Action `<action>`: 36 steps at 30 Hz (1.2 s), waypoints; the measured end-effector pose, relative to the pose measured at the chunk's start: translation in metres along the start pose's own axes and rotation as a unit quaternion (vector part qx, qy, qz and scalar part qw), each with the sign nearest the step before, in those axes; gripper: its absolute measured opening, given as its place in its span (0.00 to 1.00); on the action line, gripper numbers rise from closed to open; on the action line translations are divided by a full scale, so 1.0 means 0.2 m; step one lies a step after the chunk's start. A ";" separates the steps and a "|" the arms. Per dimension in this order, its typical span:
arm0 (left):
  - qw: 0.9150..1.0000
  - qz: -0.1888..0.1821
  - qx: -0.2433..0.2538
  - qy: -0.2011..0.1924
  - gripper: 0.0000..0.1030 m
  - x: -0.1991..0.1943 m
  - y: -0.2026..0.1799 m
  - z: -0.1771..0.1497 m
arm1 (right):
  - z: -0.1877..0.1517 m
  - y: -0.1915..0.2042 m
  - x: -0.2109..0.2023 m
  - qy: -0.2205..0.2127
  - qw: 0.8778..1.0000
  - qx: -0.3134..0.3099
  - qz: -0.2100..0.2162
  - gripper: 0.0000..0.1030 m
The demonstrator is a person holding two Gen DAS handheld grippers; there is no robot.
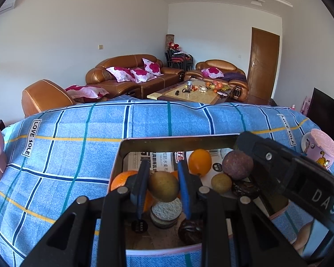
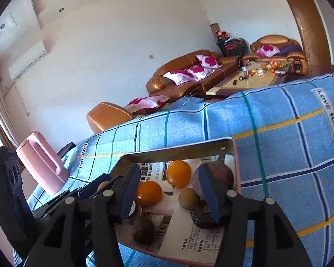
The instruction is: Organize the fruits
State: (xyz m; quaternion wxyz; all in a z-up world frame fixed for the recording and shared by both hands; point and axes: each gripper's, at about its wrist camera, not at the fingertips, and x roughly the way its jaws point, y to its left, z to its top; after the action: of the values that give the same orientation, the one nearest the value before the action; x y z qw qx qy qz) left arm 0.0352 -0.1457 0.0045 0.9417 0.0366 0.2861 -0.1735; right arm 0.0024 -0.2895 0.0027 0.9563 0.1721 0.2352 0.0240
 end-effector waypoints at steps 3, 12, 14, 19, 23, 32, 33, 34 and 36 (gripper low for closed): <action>1.000 0.002 0.005 0.008 0.28 0.02 -0.01 0.00 | 0.00 0.02 -0.06 -0.035 0.997 -0.022 -0.068 0.55; 0.998 0.010 0.065 0.005 0.82 0.02 -0.14 0.00 | 0.00 0.01 -0.17 -0.089 0.981 -0.044 -0.166 0.64; 0.997 0.039 0.071 -0.018 1.00 -0.02 -0.15 -0.01 | 0.00 0.00 -0.19 -0.096 0.980 -0.042 -0.169 0.65; 0.997 0.049 0.050 -0.037 1.00 -0.06 -0.10 -0.01 | -0.01 0.01 -0.22 -0.109 0.976 -0.040 -0.182 0.70; 0.997 0.054 0.023 -0.042 1.00 -0.07 -0.04 -0.01 | -0.03 0.04 -0.22 -0.113 0.973 -0.053 -0.193 0.71; 0.996 0.060 0.006 -0.060 1.00 -0.15 0.01 -0.05 | -0.09 0.12 -0.33 -0.144 0.967 -0.073 -0.198 0.71; 0.996 0.062 0.007 -0.064 1.00 -0.17 0.01 -0.06 | -0.10 0.13 -0.34 -0.146 0.966 -0.076 -0.199 0.71; 0.996 0.063 0.007 -0.068 1.00 -0.19 0.01 -0.07 | -0.11 0.14 -0.36 -0.148 0.965 -0.079 -0.200 0.71; 0.995 0.067 0.005 -0.077 1.00 -0.22 0.01 -0.08 | -0.12 0.15 -0.38 -0.153 0.964 -0.084 -0.201 0.71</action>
State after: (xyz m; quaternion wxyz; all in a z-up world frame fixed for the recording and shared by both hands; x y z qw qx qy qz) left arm -0.0073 -0.1266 0.0148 0.9702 0.0468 0.2088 -0.1135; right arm -0.0752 -0.2626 0.0267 0.9772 0.0417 0.1127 -0.1752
